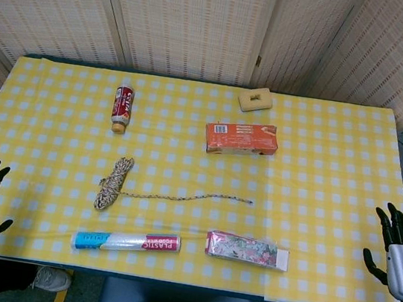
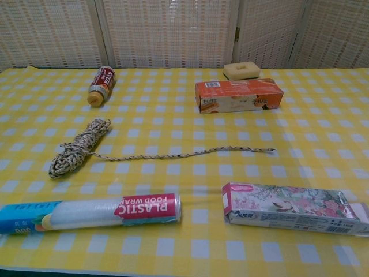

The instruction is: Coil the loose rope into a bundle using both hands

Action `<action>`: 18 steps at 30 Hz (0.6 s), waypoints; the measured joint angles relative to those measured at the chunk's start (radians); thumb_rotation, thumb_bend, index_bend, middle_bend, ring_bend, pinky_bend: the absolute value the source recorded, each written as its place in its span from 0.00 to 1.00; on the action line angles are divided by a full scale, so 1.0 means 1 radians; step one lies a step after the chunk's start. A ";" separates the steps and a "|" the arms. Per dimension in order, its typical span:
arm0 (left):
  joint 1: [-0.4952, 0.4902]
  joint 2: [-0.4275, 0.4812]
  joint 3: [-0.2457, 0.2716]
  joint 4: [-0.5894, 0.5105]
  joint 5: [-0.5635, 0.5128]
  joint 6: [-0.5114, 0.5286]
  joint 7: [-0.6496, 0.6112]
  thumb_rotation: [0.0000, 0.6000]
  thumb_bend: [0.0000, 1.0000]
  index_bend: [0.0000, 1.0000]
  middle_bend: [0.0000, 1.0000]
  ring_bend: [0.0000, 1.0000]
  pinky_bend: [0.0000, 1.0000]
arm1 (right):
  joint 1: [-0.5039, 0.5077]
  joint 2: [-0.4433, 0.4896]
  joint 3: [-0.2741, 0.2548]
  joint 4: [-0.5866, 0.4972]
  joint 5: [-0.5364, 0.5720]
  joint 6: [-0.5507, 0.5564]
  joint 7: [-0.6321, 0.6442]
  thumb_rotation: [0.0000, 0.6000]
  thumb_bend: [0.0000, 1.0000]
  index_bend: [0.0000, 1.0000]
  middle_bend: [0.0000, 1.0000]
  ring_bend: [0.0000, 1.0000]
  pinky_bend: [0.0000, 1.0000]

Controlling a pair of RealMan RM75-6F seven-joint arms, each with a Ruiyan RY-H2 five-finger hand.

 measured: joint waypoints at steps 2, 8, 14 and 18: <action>0.000 -0.011 -0.001 0.007 0.002 0.002 -0.006 1.00 0.15 0.02 0.00 0.00 0.00 | -0.001 0.002 0.001 -0.001 -0.001 0.004 0.006 1.00 0.40 0.00 0.00 0.05 0.00; 0.000 -0.025 -0.003 0.016 0.004 0.010 -0.012 1.00 0.15 0.02 0.00 0.00 0.00 | -0.008 0.009 0.003 -0.003 -0.003 0.016 0.014 1.00 0.40 0.00 0.00 0.05 0.00; 0.000 -0.028 -0.006 0.017 0.015 0.021 -0.018 1.00 0.15 0.02 0.00 0.01 0.00 | -0.012 0.009 0.001 0.000 -0.004 0.018 0.023 1.00 0.40 0.00 0.00 0.05 0.00; -0.004 -0.028 -0.008 0.016 0.025 0.022 -0.018 1.00 0.15 0.02 0.01 0.01 0.00 | -0.015 0.012 0.001 0.000 -0.004 0.022 0.027 1.00 0.40 0.00 0.00 0.05 0.00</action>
